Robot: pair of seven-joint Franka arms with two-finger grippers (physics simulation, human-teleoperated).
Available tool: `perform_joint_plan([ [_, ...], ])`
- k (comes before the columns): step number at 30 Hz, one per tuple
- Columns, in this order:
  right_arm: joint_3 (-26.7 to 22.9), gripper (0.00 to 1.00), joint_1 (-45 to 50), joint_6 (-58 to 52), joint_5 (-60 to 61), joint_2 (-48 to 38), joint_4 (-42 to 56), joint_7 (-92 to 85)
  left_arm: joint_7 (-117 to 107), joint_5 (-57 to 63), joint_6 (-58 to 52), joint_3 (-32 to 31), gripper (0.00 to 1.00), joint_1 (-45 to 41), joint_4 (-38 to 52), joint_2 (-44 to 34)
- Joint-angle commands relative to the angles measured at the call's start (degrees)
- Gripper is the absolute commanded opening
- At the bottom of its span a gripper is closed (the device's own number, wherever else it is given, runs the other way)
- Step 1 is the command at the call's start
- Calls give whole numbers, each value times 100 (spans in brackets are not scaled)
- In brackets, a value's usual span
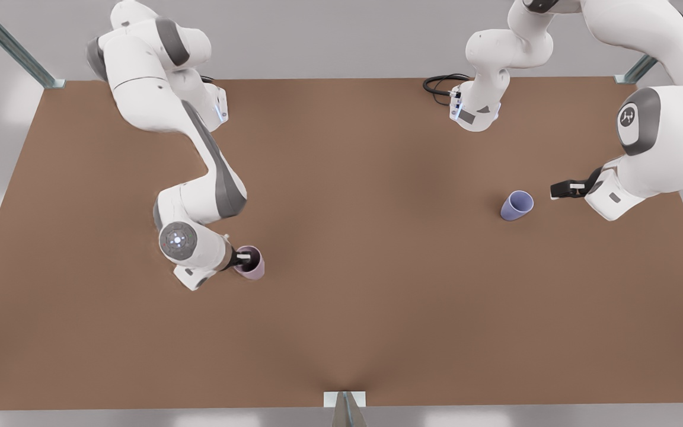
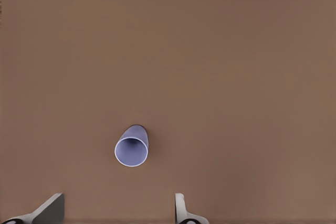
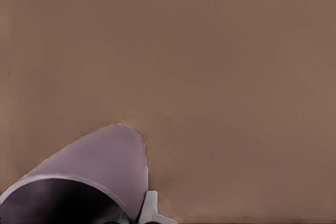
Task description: Stack the cups, with the pink cup at the bottom and the purple cup at the top
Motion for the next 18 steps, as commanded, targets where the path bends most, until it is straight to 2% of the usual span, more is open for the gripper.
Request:
perform_joint_plan([
  [1, 9, 21, 86, -172, -27, 200, 359, 252, 9, 0, 0, 0, 100, 4, 0, 0],
  [3, 140, 21, 596, -586, 122, 833, 1450, 1175, 0, 0, 0, -8, 100, 4, 0, 0],
  [8, 228, 21, 1747, -243, 245, 2151, 3032, 2661, 9, 0, 0, -8, 100, 4, 0, -9],
  [11, 255, 21, 2002, 425, 245, 2477, 3112, 3066, 9, 0, -9, -8, 100, 4, 0, -9],
  [18, 211, 21, 2064, 249, 236, 2732, 3068, 3189, 9, 0, 0, -35, 100, 4, 70, 8],
])
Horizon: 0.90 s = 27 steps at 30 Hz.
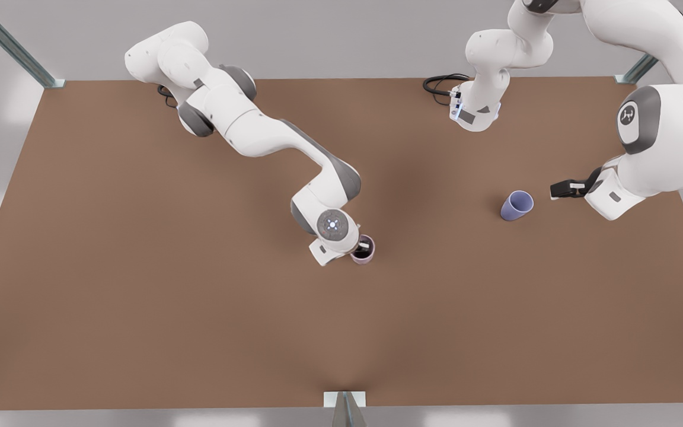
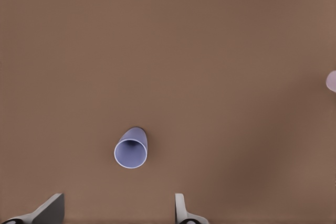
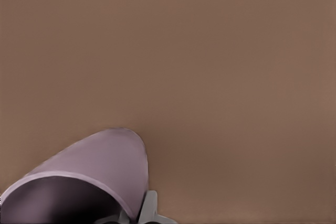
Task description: Stack the cups, with the pink cup at the bottom and the purple cup at the top
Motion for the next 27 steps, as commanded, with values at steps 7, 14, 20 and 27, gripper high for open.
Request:
perform_joint_plan([
  [7, -122, 21, 123, 132, -88, 125, -17, 13, -9, 51, -9, 1, 100, 2, 0, 8],
  [14, -122, 100, 237, 281, -202, 133, -44, 13, -105, -1, 26, 1, 100, 2, -193, 237],
  [20, -43, 100, 237, 826, -140, 177, -44, 22, -88, 60, 1441, 10, 100, 2, -1828, -194],
  [27, -16, 100, 281, 993, -140, 204, -44, 22, -18, 60, 2074, 62, 100, 196, -2083, 201],
])
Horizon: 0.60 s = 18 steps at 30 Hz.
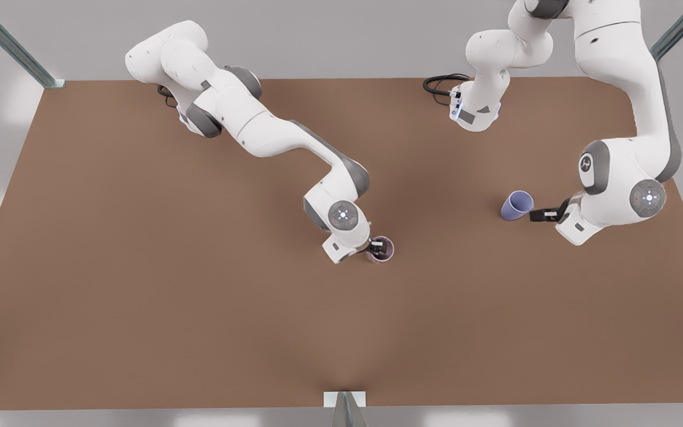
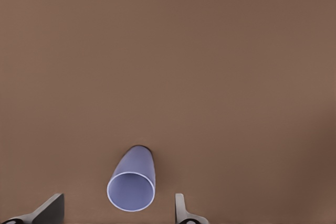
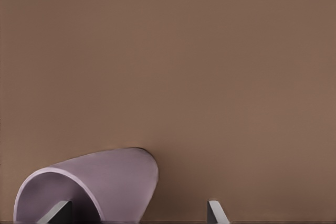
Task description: Stack the cups, with the pink cup at the bottom and the purple cup at the top
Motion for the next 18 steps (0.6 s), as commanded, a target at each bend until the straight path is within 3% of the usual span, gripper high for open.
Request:
perform_joint_plan([
  [1, -2, 100, 0, -31, 0, -12, 0, -9, 0, 9, 216, 0, 100, 86, -201, -78],
  [2, -2, 100, 9, -49, -9, -21, 0, 0, 9, 35, 701, 9, 100, 113, -616, -210],
  [9, -37, 100, 79, -75, -44, -82, -61, -9, 18, 44, 1782, 141, 100, 113, -1283, -87],
  [11, -28, 100, -139, -505, 0, -573, -61, -44, 26, 44, 2108, 229, 100, 113, -1521, -79],
  [14, -81, 100, -1239, -1815, -79, -2137, -684, -1088, 360, 44, 2345, 282, 100, 368, -1626, 9],
  [17, -98, 100, -2759, -1754, -290, -5258, -4279, -3621, 395, 53, 2618, 282, 100, 447, -2092, -96],
  [18, -107, 100, -2988, -2351, -518, -5513, -4315, -3647, 474, 53, 2556, 282, 100, 456, -2224, -228],
])
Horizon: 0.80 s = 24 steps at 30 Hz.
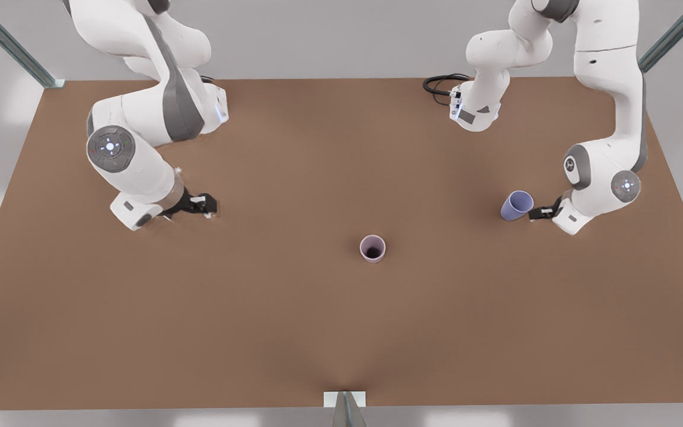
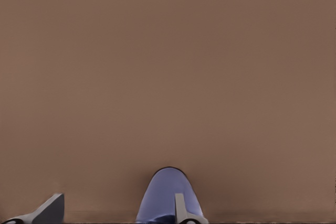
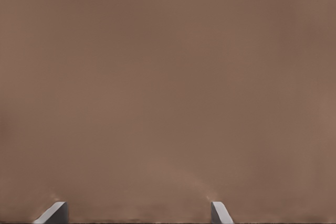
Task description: Stack the cups, with the pink cup at the bottom and the purple cup at the top
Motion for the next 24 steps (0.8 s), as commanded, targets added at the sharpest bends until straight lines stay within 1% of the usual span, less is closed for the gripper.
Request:
perform_joint_plan([
  [1, -18, 100, -150, -62, 62, -5, 79, -177, 73, 13, -72, 73, 100, 38, -10, -32],
  [2, -27, 100, -413, -89, 168, 65, 387, -204, 636, 13, -266, 346, 100, 38, -1, -111],
  [3, -27, 100, -581, -54, 150, -5, 352, -231, 821, 13, -274, 408, 100, 38, -10, -102],
  [4, -18, 100, -616, -1, 159, -207, 28, -389, 821, 4, -257, 416, 100, 47, -80, -94],
  [5, 157, 100, -923, 403, 124, -638, -649, -573, 812, 13, -204, 416, 100, 55, -150, -94],
  [7, 122, 100, -950, 527, 19, -743, -808, -951, 812, 4, -187, 408, 100, 55, -291, -76],
  [8, 140, 100, -1126, 535, 36, -796, -914, -1056, 812, 13, -204, 408, 100, 64, -379, -85],
  [10, 122, 100, -1284, 517, 98, -480, -694, -1136, 812, 13, -187, 425, 100, 64, -423, -76],
  [14, 114, 100, -1257, 746, -8, -146, -589, -1066, 812, 4, -169, 425, 100, 64, -616, -111],
  [24, 158, 100, -1214, 755, -113, -111, -492, -1039, 742, -92, -143, 390, 100, 12, -625, -76],
])
